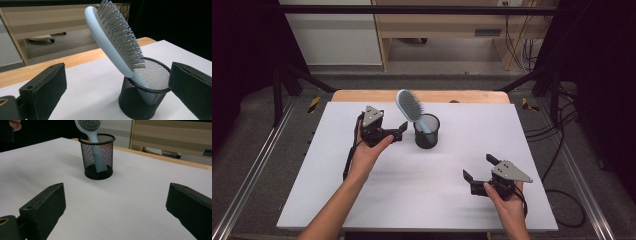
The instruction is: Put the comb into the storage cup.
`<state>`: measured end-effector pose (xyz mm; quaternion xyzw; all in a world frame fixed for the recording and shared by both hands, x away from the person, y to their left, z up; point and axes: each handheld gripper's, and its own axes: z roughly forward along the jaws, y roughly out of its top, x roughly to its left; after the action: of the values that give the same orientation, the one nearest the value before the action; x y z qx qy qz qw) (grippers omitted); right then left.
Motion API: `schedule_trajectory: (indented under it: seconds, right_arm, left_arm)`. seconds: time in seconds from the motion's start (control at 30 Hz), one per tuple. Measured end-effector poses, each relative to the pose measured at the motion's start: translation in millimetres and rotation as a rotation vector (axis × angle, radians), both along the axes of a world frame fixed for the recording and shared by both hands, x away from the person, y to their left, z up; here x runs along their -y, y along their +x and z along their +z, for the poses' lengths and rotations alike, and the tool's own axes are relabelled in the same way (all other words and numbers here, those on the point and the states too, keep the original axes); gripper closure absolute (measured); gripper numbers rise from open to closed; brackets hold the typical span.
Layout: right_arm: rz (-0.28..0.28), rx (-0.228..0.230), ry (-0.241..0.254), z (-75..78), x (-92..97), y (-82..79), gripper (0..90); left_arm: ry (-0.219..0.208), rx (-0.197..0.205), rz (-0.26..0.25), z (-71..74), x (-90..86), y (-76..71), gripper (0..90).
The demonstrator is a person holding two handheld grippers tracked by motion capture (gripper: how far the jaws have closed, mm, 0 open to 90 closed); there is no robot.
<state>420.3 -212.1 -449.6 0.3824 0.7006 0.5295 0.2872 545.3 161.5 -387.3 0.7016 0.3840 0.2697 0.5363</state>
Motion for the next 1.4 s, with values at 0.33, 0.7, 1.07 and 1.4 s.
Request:
schedule_trajectory:
  seconds: [0.33,0.7,1.07,1.4]
  right_arm:
    - [-0.002,0.0,-0.002,-0.3,-0.7,-0.7,3.0]
    - [-0.009,0.0,0.004,0.0,1.1,-0.8,3.0]
    - [-0.008,0.004,0.003,0.6,1.7,-1.4,2.9]
    - [-0.012,0.006,0.005,0.8,2.1,-1.4,2.9]
  left_arm:
    - [0.012,0.027,0.022,7.3,-18.6,-8.1,1.6]
    - [-0.019,0.042,0.029,14.9,-34.7,-13.8,1.6]
    - [-0.037,0.071,0.043,23.7,-53.0,-23.3,1.6]
    - [-0.022,0.116,0.063,34.7,-80.4,-35.1,1.6]
